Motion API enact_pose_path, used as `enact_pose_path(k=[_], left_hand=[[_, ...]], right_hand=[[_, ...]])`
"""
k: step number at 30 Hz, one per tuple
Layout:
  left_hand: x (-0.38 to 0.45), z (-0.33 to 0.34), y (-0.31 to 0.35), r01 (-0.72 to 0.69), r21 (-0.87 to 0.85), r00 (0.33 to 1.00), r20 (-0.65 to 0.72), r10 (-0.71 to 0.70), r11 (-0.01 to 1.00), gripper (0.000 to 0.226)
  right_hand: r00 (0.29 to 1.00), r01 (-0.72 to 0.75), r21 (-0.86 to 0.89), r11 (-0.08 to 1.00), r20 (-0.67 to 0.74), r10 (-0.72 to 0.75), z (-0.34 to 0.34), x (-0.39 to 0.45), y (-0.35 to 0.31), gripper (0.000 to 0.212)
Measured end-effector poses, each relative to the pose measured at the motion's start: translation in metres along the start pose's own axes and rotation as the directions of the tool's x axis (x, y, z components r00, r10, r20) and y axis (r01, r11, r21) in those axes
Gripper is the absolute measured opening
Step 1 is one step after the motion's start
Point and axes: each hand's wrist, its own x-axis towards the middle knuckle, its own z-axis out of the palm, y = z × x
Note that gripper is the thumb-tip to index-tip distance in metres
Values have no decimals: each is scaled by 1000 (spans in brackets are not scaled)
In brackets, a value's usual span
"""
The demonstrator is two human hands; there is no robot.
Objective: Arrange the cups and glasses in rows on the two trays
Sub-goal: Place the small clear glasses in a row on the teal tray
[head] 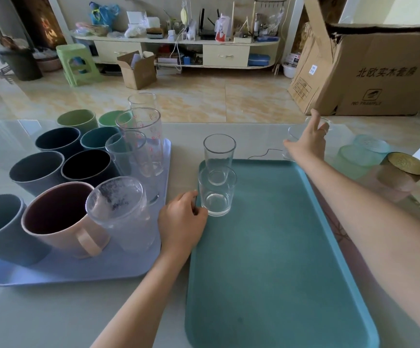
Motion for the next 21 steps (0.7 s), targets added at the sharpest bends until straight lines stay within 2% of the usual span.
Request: enact_pose_path(k=[3,8,11,15,17,21], left_hand=[[0,-1,2,-10,-4,1000,2,10,1000,11],[-1,-3,3,-16,10,1000,10,16,1000,15],[-6,-5,6,-31,-44,999,18,32,999,18],[-17,-3,1,-29,-216,998,45,39,976,13],[-25,-4,-4,-28,-212,996,81,46,977,14],[-43,-14,-4,-14,-254,985,162,57,967,50]], right_hand=[[996,85,40,996,2,-85,-11,-7,0,87],[966,257,184,949,-87,-245,-44,-41,-6,80],[951,307,275,911,-58,-303,-64,-73,-8,82],[941,303,347,888,37,-336,-80,-132,0,88],[941,271,380,885,89,-327,-85,-163,4,88],[904,177,510,842,254,-344,-87,-218,8,88]])
